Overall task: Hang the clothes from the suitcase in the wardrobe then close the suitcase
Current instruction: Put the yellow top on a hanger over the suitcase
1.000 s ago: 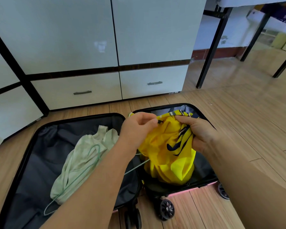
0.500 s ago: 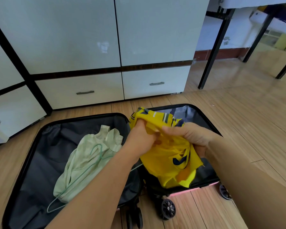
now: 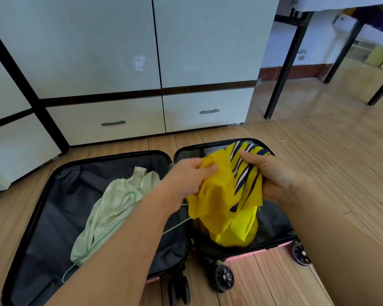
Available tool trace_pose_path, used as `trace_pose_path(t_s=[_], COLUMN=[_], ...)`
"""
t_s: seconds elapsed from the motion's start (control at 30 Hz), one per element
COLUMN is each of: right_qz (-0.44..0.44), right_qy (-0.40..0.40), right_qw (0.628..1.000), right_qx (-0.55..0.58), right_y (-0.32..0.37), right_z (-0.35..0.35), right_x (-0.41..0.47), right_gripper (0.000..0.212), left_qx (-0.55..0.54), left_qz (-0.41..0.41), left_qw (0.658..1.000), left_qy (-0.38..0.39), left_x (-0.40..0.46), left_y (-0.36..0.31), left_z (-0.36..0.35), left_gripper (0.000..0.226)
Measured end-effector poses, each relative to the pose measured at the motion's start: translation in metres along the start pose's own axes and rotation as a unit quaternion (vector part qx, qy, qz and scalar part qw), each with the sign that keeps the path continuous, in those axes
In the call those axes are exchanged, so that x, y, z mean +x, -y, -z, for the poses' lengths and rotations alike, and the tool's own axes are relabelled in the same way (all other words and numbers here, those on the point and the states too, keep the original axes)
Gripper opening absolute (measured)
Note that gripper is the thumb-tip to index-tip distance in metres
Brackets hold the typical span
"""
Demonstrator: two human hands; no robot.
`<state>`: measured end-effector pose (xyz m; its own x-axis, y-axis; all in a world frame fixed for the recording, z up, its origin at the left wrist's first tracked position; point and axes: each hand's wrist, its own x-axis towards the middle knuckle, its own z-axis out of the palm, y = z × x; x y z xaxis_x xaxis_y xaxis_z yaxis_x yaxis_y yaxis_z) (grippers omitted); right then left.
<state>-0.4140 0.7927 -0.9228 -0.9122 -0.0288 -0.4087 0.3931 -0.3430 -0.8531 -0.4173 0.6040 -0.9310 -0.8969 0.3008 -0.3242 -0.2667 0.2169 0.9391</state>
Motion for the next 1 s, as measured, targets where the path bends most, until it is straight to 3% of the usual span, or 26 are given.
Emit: trace_pose_path(t_s=[0.07, 0.17, 0.23, 0.3, 0.33, 0.4, 0.5, 0.53, 0.6, 0.67, 0.7, 0.77, 0.8, 0.83, 0.9, 0.93, 0.97, 1.0], right_qz=[-0.022, -0.040, -0.021, 0.026, 0.045, 0.064, 0.071, 0.071, 0.068, 0.071, 0.097, 0.162, 0.166, 0.129, 0.012, -0.030, -0.044, -0.042], right_qy=[-0.003, -0.016, -0.059, -0.076, -0.065, -0.025, 0.102, 0.136, 0.189, 0.240, 0.235, 0.170, 0.131, 0.122, 0.135, 0.132, 0.109, 0.080], right_qw=[0.999, 0.997, 0.997, 0.981, 0.971, 0.963, 0.947, 0.936, 0.915, 0.921, 0.942, 0.968, 0.941, 0.883, 0.710, 0.637, 0.601, 0.595], right_qx=[-0.033, -0.058, 0.035, 0.176, 0.225, 0.262, 0.296, 0.318, 0.349, 0.297, 0.217, -0.083, -0.264, -0.435, -0.691, -0.759, -0.791, -0.798], right_y=[-0.001, 0.003, 0.016, 0.032, 0.038, 0.041, 0.039, 0.040, 0.045, 0.047, 0.047, 0.042, 0.036, 0.024, -0.004, -0.017, -0.025, -0.025], right_z=[0.008, 0.014, 0.016, 0.017, 0.017, 0.007, -0.022, -0.031, -0.045, -0.053, -0.051, -0.040, -0.034, -0.026, -0.011, -0.004, 0.002, 0.003], right_x=[-0.002, -0.007, -0.007, -0.006, -0.007, -0.008, -0.018, -0.020, -0.024, -0.022, -0.021, -0.021, -0.021, -0.020, -0.017, -0.014, -0.007, -0.005], right_gripper=[0.037, 0.032, 0.021, 0.024, 0.029, 0.036, 0.078, 0.084, 0.082, 0.066, 0.067, 0.066, 0.067, 0.069, 0.056, 0.049, 0.042, 0.036], left_qx=[-0.109, -0.172, -0.167, -0.105, -0.063, -0.007, 0.029, 0.054, 0.107, 0.108, 0.084, -0.002, -0.058, -0.114, -0.205, -0.219, -0.223, -0.226], left_qz=[-0.063, -0.179, -0.221, -0.191, -0.168, -0.123, -0.054, -0.041, -0.037, -0.038, -0.038, -0.027, -0.034, -0.045, -0.068, -0.075, -0.082, -0.092], left_qw=[0.985, 0.932, 0.914, 0.927, 0.943, 0.979, 0.997, 0.995, 0.993, 0.993, 0.995, 0.995, 0.991, 0.985, 0.970, 0.967, 0.965, 0.964], left_qy=[-0.116, -0.262, -0.296, -0.304, -0.282, -0.165, 0.043, 0.066, 0.038, -0.019, -0.045, -0.096, -0.114, -0.122, -0.112, -0.109, -0.106, -0.105], left_x=[0.004, 0.003, 0.000, -0.001, -0.001, -0.004, -0.001, 0.001, 0.005, 0.009, 0.010, 0.012, 0.013, 0.012, 0.011, 0.010, 0.008, 0.008], left_y=[-0.005, -0.022, -0.030, -0.031, -0.028, -0.020, -0.005, 0.001, 0.009, 0.011, 0.009, 0.001, -0.004, -0.010, -0.016, -0.017, -0.018, -0.017], left_z=[0.007, 0.020, 0.027, 0.031, 0.030, 0.020, -0.008, -0.019, -0.037, -0.044, -0.043, -0.034, -0.027, -0.020, -0.010, -0.006, -0.004, -0.003], left_gripper=[0.014, 0.011, 0.046, 0.074, 0.079, 0.078, 0.081, 0.076, 0.061, 0.029, 0.015, 0.016, 0.015, 0.012, 0.010, 0.009, 0.009, 0.010])
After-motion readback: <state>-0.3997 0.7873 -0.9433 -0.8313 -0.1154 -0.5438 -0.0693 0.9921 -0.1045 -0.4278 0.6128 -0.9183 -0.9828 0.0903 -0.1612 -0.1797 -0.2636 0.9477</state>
